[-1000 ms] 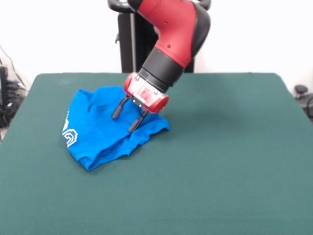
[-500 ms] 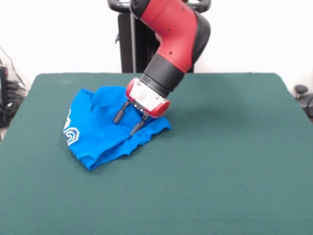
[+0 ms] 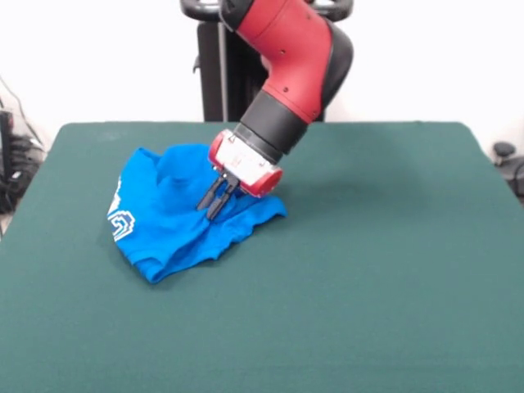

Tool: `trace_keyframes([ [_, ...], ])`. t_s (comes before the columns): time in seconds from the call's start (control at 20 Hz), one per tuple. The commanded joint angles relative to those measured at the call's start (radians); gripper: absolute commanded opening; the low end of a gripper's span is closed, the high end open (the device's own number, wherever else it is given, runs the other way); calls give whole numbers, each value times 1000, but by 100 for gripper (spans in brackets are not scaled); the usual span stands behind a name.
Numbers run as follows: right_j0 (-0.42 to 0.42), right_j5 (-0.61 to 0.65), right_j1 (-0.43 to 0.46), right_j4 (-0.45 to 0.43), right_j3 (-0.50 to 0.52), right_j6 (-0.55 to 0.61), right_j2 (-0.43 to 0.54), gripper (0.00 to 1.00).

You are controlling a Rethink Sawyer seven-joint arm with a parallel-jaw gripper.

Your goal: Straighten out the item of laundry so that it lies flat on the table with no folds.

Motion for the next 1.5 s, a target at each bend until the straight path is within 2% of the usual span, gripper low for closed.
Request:
trace_keyframes([
  [0.05,-29,72,-128,-34,20,106,167,0],
  [0.25,-55,171,-251,-96,42,60,197,0],
  [0.5,-125,278,-414,-190,80,18,265,0],
  [0.8,-194,429,-595,-260,127,-26,327,0],
  [1.2,-253,533,-735,-279,195,-19,430,0],
  [1.5,-291,587,-800,-274,208,-35,482,0],
])
